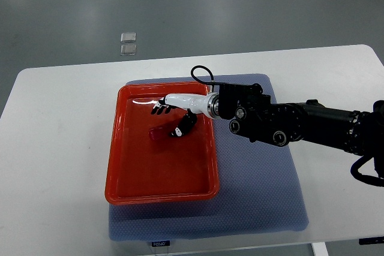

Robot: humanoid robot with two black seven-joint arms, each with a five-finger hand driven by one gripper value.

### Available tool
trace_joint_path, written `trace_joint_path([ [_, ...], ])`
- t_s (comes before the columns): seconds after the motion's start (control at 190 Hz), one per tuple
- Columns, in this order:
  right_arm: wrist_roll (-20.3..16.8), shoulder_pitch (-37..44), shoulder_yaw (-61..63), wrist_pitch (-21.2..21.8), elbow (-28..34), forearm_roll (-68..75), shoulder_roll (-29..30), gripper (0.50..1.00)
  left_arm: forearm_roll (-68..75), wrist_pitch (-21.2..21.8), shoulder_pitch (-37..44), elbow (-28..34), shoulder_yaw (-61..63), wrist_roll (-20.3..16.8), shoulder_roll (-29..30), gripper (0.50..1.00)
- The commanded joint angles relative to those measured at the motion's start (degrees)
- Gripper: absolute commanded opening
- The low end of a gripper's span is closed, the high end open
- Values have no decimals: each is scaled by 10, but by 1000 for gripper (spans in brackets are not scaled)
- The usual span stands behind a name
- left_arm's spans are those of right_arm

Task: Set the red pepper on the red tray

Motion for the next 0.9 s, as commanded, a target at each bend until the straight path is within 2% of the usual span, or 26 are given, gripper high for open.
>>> trace_joint_path([
  [0.0, 0, 2, 3, -1, 1, 2, 0, 860, 0, 0, 0, 0, 0, -1, 0, 1000],
  [0.089, 1, 5, 40, -1, 1, 3, 0, 860, 0, 0, 0, 0, 0, -1, 0, 1000],
  [0.221, 2, -8, 165, 2, 2, 33, 0, 860, 0, 1, 0, 0, -1, -1, 0, 1000],
  [0.432, 34, -111, 430, 0, 5, 208, -11, 860, 0, 0, 0, 0, 0, 0, 0, 1000],
  [0.595, 40, -191, 609, 1, 8, 358, -5, 860, 0, 0, 0, 0, 0, 0, 0, 1000],
  [0.726, 55, -238, 657, 5, 9, 448, -8, 860, 0, 0, 0, 0, 0, 0, 0, 1000],
  [0.895, 70, -264, 660, 20, 9, 492, -14, 864, 0, 0, 0, 0, 0, 0, 0, 1000],
])
